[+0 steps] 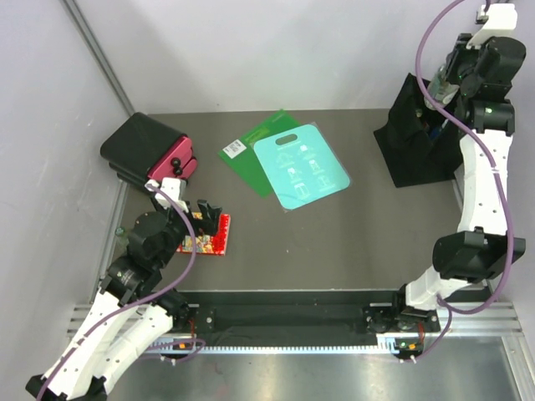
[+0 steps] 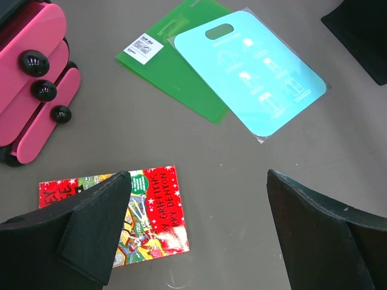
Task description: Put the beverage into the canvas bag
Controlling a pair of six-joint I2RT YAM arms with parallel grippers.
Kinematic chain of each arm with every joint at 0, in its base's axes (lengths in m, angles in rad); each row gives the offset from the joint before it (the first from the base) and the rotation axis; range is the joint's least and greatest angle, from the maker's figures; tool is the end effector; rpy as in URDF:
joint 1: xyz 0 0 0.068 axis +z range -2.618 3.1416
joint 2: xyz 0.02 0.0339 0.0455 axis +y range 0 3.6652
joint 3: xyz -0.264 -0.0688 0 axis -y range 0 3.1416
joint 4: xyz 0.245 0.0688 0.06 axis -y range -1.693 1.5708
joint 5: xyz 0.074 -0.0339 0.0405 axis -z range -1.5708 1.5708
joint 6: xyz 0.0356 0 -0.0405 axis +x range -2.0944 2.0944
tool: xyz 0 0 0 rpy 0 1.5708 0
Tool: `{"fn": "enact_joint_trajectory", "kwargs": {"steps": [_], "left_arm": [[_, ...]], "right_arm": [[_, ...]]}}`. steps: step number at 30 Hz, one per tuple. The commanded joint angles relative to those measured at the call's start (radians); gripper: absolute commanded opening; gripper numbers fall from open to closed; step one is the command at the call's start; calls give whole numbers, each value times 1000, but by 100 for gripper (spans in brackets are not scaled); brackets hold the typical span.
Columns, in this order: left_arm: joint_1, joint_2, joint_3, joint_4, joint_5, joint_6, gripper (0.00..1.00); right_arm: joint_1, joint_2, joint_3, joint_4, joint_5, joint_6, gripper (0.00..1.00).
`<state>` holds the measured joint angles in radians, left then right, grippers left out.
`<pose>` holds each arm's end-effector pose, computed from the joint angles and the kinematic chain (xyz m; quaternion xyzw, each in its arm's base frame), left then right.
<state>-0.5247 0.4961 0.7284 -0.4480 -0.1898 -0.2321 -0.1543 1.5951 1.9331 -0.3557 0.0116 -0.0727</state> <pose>0.1062 -0.0537 0.3306 0.0543 0.7760 -0.1619 0.6072 0.3430 -0.0538 0.5133 0.0332 0.7126 -0.0835 0.6958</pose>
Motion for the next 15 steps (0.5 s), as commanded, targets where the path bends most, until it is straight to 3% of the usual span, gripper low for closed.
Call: {"fn": "enact_joint_trajectory", "kwargs": {"steps": [1,15], "left_arm": [[0,18,8,43,12,13,98],[-1,25,5,48,7,17,98]], "right_arm": [[-7,-23,20,310,-58,-15,0],[-21,69,-49,445,-71,-52,0]]}}
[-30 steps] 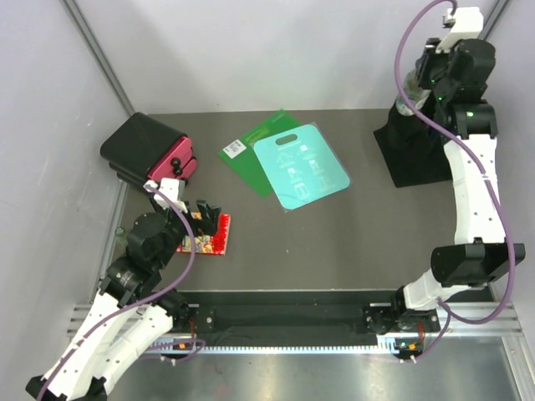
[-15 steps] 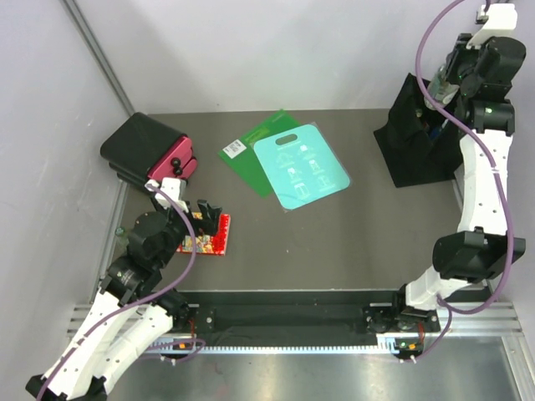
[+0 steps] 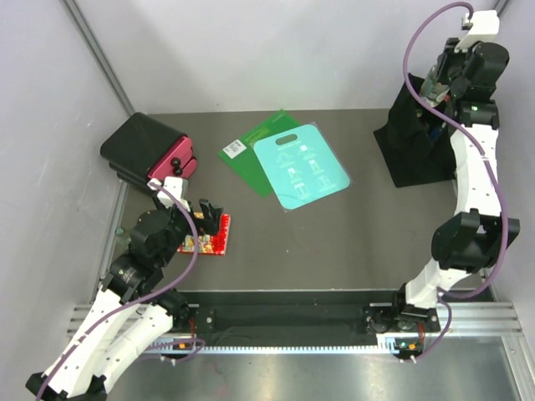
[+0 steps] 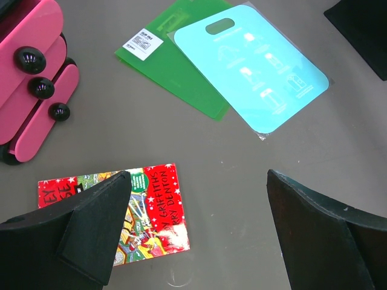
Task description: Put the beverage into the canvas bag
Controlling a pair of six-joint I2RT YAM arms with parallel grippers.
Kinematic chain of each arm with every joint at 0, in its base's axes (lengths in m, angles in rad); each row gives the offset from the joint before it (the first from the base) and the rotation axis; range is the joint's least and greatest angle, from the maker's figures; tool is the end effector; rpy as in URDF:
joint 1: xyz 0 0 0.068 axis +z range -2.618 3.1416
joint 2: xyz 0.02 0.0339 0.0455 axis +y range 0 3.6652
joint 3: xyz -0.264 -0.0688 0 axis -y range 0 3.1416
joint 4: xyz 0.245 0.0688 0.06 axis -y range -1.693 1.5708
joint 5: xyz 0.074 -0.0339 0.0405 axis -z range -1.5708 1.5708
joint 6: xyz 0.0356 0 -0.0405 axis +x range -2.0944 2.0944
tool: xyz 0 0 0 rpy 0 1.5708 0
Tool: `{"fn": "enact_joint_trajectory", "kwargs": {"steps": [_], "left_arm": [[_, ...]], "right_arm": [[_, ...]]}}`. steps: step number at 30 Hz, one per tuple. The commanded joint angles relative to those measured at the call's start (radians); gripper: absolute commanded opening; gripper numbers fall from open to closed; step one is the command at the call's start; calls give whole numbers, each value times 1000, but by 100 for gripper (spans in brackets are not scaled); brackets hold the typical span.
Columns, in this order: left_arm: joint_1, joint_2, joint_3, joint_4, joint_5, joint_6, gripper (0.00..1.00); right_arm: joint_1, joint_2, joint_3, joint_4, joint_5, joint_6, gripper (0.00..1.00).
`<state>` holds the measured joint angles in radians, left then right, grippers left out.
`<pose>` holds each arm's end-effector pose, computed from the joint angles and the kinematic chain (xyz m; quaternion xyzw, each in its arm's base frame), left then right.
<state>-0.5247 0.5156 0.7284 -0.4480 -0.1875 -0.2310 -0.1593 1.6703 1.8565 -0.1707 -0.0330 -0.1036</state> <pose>0.1099 -0.0559 0.3287 0.0570 0.7818 -0.1591 0.6002 0.3808 -0.0600 0.4822 0.0078 0.7016 -0.0819 0.7078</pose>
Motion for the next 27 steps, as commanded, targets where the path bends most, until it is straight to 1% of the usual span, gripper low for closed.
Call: {"fn": "enact_joint_trajectory", "kwargs": {"steps": [1,13,19,27], "left_arm": [[0,4,5,49,5,18,98],[-1,20,3,52,-1,21,98],[0,29,2,57,-1,22,98],[-1,37,2,57,-3,24,98]], "right_arm": [[-16,2,24,266,-34,-21,0],[-20,92,-17,372,-76,5,0],[-22,123,-79,459,-85,18,0],[-23,186,-95,507,-100,22,0]]}}
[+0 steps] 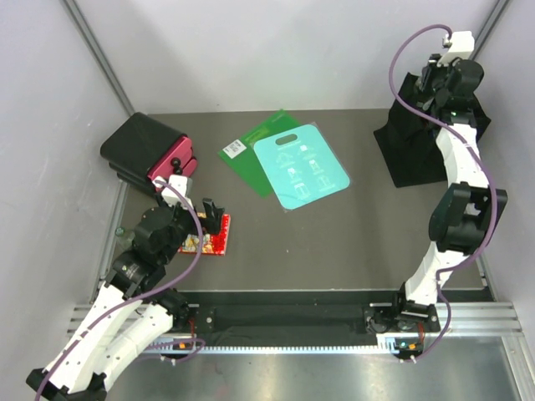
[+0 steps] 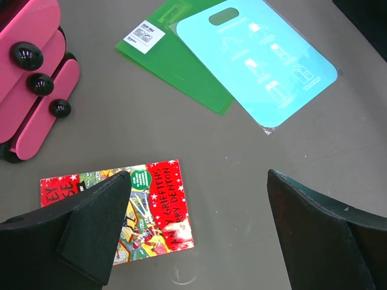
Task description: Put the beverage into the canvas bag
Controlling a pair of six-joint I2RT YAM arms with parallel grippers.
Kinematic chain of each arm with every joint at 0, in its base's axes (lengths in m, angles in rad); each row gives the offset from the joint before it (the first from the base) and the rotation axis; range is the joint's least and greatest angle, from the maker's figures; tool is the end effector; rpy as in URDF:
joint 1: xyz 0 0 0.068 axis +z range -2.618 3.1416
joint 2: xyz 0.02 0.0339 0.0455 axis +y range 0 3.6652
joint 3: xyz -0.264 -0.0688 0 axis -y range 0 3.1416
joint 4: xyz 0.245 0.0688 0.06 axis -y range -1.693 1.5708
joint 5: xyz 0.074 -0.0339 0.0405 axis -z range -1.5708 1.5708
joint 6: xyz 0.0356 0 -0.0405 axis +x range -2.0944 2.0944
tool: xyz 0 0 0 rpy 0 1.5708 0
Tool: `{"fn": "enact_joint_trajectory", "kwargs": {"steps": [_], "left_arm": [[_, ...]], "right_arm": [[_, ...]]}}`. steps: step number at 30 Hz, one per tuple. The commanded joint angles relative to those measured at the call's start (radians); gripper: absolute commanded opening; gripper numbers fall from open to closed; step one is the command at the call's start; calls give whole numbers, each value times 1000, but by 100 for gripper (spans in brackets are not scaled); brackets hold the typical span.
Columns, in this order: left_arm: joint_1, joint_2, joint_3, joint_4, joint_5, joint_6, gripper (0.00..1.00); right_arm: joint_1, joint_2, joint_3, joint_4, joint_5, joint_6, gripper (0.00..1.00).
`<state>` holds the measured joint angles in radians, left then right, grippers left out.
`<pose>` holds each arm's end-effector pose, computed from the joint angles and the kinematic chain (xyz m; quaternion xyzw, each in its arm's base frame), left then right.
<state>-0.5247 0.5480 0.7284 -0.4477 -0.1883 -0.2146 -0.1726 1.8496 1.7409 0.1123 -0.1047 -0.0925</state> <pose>0.1159 -0.0594 0.3252 0.0659 0.7908 -0.1485 0.5901 0.4460 -0.0740 0.4008 -0.0088 0.7058 -0.0569 0.7061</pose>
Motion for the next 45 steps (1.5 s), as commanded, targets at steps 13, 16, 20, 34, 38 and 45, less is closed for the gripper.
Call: {"fn": "enact_joint_trajectory", "kwargs": {"steps": [13,16,20,34,38,45], "left_arm": [[0,10,2,55,0,8,98],[-1,10,3,55,1,7,98],[-1,10,2,56,0,7,98],[0,20,2,56,-8,9,98],[2,24,3,53,-5,9,98],[2,33,3,52,-17,11,98]], "right_arm": [[-41,-9,121,178,-4,-41,0],[-44,-12,135,181,0,-67,0],[-56,3,166,193,5,-72,0],[-61,100,238,296,-21,-76,0],[-62,129,250,348,-50,-64,0],[-62,174,227,406,-63,7,0]]}}
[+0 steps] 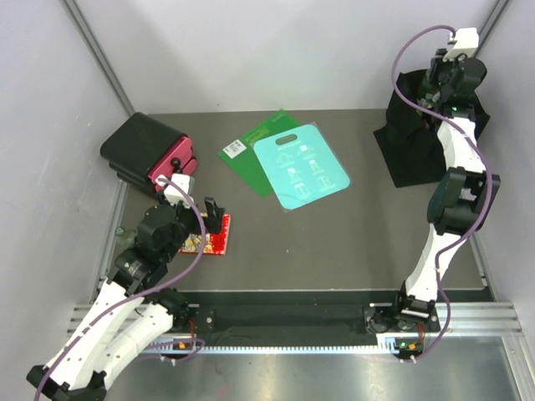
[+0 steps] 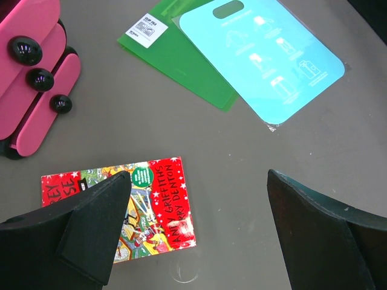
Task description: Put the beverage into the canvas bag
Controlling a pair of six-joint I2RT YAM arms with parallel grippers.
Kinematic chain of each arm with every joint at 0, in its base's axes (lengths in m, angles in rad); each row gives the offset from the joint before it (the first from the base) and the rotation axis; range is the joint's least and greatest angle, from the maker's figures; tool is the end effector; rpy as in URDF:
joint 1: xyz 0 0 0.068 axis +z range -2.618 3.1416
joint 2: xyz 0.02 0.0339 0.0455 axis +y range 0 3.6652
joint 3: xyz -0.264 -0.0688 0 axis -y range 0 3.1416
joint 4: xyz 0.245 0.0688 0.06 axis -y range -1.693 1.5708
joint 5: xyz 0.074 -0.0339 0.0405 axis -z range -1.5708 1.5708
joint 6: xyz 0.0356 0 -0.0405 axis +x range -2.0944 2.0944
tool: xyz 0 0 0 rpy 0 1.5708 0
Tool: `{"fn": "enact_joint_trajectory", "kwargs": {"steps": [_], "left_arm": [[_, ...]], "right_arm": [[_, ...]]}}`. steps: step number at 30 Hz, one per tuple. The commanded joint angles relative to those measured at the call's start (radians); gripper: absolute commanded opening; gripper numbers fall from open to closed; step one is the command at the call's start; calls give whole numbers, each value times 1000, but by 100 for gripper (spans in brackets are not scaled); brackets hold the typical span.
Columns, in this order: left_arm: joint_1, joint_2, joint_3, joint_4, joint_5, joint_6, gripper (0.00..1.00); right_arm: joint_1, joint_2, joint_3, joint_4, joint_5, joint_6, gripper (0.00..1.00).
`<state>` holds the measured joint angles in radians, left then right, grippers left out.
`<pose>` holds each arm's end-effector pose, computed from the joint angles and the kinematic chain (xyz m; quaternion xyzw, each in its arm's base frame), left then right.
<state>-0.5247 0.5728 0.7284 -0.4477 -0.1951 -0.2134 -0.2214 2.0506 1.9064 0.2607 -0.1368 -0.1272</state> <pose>0.1205 -0.0618 0.3225 0.0664 0.7980 -0.1413 0.5820 0.4903 -0.1054 0.3846 -0.0198 0.6649 -0.0845 0.7419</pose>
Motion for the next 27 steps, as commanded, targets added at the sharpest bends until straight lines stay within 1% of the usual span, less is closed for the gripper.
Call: {"fn": "enact_joint_trajectory", "kwargs": {"steps": [1,3,7,17,23,27], "left_arm": [[2,9,3,50,-10,9,98],[2,15,3,50,-6,9,98],[3,19,3,52,-1,9,98],[6,19,3,52,-1,9,98],[6,21,3,52,5,9,98],[8,19,3,53,3,9,98]], "right_arm": [[-13,-26,45,277,-29,46,0],[-13,-32,-5,293,-18,55,0],[-15,-26,-49,304,-6,57,0],[-13,29,-69,302,-18,118,0],[-12,82,-47,267,-12,172,0],[-9,97,-59,262,-3,173,3]]}}
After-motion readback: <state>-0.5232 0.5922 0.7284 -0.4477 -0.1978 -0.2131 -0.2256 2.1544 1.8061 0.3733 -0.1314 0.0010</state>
